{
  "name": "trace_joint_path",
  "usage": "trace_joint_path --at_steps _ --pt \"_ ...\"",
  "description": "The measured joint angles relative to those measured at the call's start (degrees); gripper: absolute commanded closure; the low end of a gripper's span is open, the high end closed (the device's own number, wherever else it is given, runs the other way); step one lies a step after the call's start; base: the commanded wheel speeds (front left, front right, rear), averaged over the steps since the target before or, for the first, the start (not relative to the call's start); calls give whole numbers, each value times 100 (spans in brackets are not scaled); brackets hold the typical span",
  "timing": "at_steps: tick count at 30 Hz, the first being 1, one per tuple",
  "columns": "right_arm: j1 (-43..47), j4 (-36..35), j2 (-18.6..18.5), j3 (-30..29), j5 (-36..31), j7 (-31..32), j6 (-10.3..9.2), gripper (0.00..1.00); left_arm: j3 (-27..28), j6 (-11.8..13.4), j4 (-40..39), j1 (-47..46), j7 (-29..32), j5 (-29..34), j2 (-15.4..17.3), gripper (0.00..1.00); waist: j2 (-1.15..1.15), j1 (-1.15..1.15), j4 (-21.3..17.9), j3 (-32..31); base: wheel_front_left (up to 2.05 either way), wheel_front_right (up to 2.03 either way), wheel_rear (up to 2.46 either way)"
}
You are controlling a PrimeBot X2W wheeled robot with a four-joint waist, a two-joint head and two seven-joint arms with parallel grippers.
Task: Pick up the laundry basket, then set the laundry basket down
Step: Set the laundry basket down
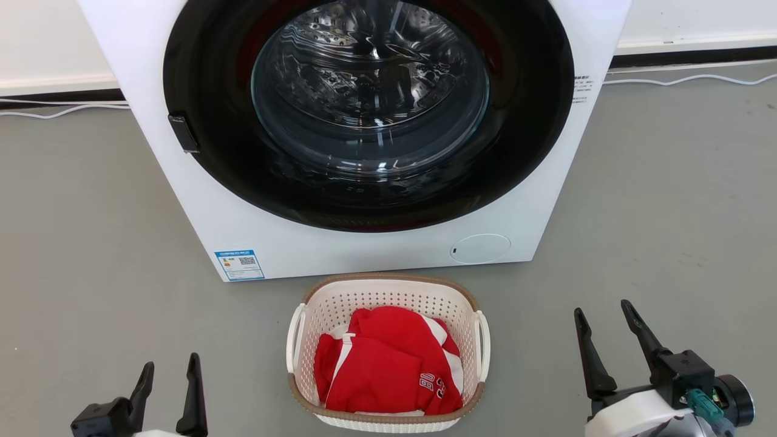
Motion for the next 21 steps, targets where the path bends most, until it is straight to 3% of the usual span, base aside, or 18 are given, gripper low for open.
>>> trace_joint_path --at_steps 21 --pt "77 -177 9 27 91 0 0 0 301 -243 129 39 0 426 -193 0 0 0 -165 62 0 0 0"
